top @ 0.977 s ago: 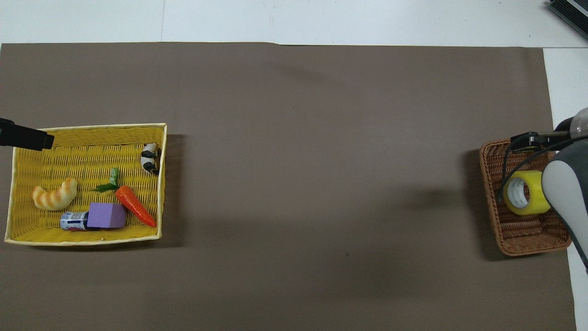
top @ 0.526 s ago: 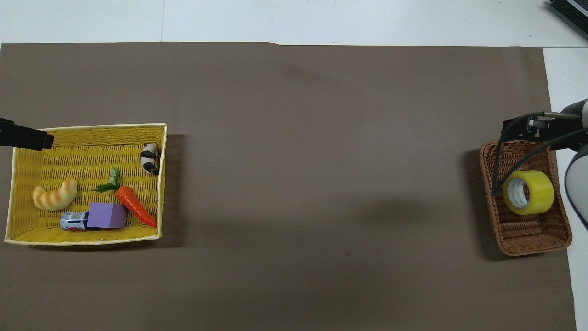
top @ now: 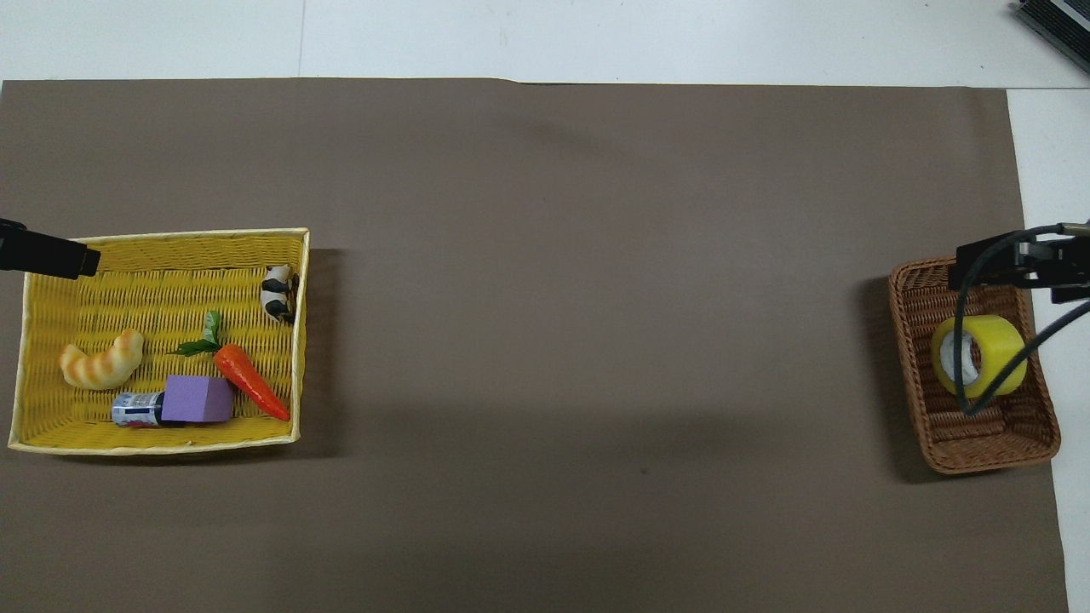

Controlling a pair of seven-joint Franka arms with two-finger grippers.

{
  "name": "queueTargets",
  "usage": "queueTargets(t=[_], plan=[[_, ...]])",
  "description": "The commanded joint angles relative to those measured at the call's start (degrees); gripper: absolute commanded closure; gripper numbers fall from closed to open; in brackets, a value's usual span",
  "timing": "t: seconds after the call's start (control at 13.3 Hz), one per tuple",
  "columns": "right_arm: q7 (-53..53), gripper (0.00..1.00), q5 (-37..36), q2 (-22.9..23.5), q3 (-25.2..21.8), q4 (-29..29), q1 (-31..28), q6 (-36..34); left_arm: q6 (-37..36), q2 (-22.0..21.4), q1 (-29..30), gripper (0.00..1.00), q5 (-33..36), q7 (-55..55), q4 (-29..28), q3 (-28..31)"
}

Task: Move tape to another basket

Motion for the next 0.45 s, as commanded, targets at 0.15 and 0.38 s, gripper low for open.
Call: queueTargets(t=[0.15, 0.38], plan=[[-1.20, 0.00, 1.41, 0.54, 0.18, 0.70, -0.15, 0.09, -1.46, -0.32, 0.58, 0.00, 0.79, 0.02, 0.55, -0.42], [-1.29, 0.00, 1.14, 0.45, 0.17, 0.61, -0.42, -0.09, -1.13, -0.32, 0.40, 0.00, 0.71, 0.19, 0.55, -0.50]])
